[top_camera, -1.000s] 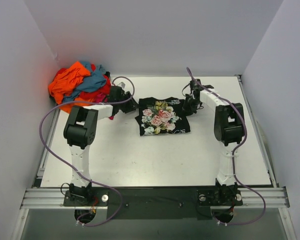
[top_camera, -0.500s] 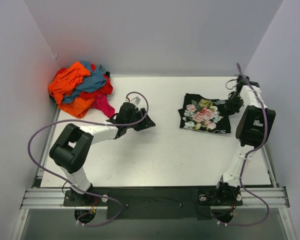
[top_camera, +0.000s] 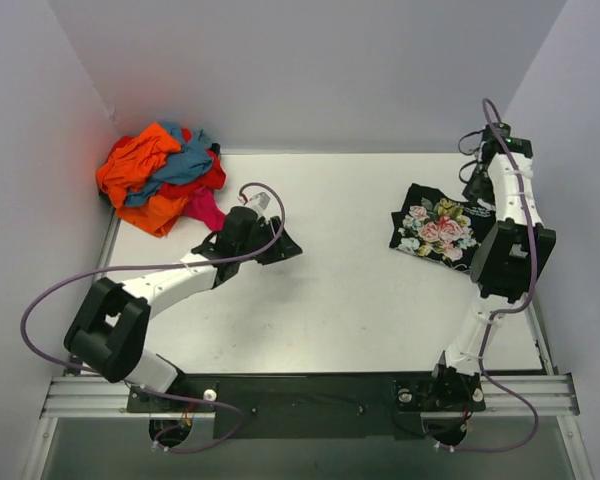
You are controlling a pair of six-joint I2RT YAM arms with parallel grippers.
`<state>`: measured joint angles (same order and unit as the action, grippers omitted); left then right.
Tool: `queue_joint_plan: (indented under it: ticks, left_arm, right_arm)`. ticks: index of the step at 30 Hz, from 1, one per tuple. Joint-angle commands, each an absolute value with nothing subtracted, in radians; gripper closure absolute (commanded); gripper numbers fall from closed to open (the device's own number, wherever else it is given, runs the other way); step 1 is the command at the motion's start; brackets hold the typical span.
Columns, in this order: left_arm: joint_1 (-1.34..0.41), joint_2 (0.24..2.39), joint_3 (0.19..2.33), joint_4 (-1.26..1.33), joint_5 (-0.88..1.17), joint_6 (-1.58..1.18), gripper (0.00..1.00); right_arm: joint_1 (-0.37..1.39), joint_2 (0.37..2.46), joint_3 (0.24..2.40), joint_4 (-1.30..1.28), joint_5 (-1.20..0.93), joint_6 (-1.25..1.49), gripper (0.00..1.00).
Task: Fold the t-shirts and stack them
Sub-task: Put the neatly folded tshirt into the corner of the board with the right arm
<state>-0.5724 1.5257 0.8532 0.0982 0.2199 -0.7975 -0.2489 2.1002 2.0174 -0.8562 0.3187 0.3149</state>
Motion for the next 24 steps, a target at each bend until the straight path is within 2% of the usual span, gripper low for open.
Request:
queue_joint_plan:
  ticks: [1,6,8,10,15,24]
  left_arm:
    - [-0.566,1.399,0.902,0.006,0.155,-0.718,0.45]
    - [-0.531,1.315,0.887,-0.070,0.146,-0.683,0.45]
    - [-0.509,1.283,0.867,-0.074,0.149,-0.675,0.45]
    - [-0.488,1.250,0.844,-0.072,0.143,-0.672,0.45]
    - [-0.463,1.184,0.793,-0.064,0.126,-0.663,0.45]
    - [-0.457,1.155,0.758,-0.051,0.113,-0.649,0.45]
  right_arm:
    - [-0.123,1.919,1.832,-0.859,0.303,0.336,0.43]
    - [-0.026,1.815,1.629,-0.688,0.154,0.416,0.52]
    - [0.021,1.828,1.602,-0.654,0.121,0.429,0.68]
    - [0.070,1.870,1.624,-0.649,0.123,0.437,0.75]
    - [0.161,2.003,1.690,-0.653,0.129,0.448,0.79]
    - [0.186,2.131,1.704,-0.664,0.144,0.474,0.82]
